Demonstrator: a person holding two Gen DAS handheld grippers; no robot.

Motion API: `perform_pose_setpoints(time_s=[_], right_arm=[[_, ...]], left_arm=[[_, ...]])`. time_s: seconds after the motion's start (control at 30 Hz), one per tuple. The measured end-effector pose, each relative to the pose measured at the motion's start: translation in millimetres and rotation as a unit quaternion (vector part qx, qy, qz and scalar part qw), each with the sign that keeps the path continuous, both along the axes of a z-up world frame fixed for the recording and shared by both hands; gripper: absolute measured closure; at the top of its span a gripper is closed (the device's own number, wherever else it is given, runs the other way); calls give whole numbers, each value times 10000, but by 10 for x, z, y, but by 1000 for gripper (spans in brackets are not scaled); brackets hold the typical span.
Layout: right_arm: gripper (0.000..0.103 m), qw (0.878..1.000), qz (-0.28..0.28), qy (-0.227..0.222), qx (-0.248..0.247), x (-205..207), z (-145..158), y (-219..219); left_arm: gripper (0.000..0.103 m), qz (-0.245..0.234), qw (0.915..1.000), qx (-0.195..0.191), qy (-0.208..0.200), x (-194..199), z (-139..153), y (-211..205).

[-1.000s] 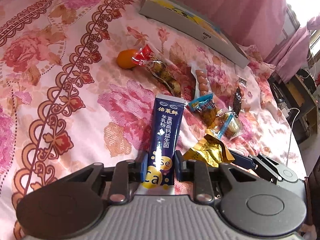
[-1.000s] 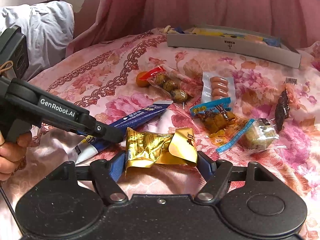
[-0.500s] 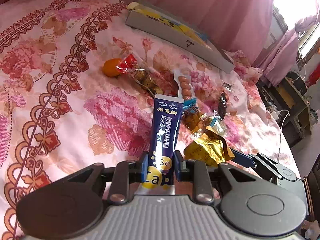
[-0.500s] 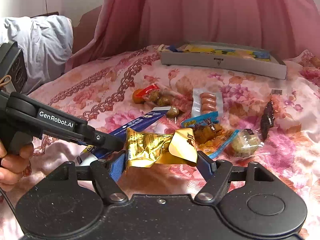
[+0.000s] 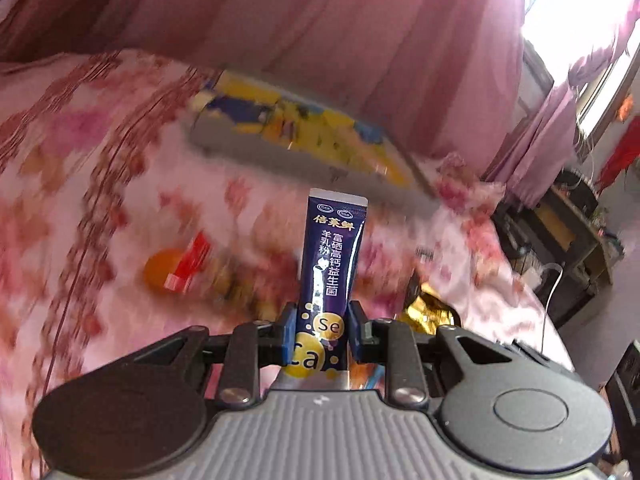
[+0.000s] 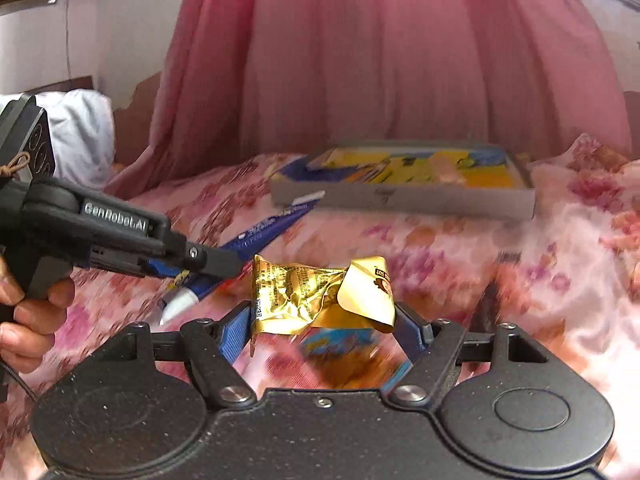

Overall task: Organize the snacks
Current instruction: 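Lift both held snacks and carry them toward the gray tray, then open both grippers to drop the blue stick and gold packet into the tray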

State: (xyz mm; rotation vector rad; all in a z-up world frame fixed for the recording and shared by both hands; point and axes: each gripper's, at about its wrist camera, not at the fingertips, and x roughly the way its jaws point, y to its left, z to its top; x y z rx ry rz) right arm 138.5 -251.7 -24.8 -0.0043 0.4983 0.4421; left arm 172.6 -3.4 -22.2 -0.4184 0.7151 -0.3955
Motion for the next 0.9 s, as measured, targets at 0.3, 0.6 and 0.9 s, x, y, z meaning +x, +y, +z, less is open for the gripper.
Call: perform_pose_setpoints(time_s=[0.3, 0.6, 0.9], right_arm=[[28, 9996, -99, -188, -196, 834, 335, -184], [28, 9990, -374, -245, -29, 1760, 540, -161], [27, 9978, -568, -331, -54, 2331, 413, 84]], left_arm=[[75, 260, 9980, 58, -581, 892, 454, -118], [75, 684, 9950, 298, -669, 1709, 557, -68], [75, 909, 9943, 438, -336, 2270, 458, -84]])
